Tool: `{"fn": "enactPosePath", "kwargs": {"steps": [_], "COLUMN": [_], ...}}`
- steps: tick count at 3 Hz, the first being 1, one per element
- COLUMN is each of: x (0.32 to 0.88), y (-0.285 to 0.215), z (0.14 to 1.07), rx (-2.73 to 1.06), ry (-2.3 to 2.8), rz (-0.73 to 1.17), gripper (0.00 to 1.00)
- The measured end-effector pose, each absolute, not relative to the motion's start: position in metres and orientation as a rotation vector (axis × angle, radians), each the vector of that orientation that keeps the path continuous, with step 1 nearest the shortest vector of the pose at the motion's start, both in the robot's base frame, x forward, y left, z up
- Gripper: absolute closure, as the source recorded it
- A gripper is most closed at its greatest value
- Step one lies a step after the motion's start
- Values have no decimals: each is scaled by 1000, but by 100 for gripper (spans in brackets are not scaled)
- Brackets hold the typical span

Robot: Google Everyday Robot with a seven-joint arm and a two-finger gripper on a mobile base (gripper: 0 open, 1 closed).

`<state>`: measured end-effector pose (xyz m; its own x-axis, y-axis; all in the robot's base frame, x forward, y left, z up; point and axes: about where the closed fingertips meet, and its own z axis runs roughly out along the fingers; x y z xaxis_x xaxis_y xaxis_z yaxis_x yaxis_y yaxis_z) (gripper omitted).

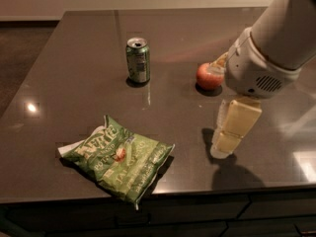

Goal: Move green jalapeno chip bag near green can

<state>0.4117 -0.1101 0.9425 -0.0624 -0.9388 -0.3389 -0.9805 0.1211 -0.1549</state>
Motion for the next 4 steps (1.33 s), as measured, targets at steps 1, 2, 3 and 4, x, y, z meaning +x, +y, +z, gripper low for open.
{"fn": "enactPosePath", "kwargs": {"steps": [1, 2, 3, 4], "x": [399, 393, 382, 369], "y": [-62, -33, -11, 5], "z": [917, 899, 880, 861], "rx": [-1913, -1946, -2002, -2057], "ry": [2037, 2033, 2014, 1998], "rz": [213, 238, 236, 242], "gripper": [0, 0, 0, 0]}}
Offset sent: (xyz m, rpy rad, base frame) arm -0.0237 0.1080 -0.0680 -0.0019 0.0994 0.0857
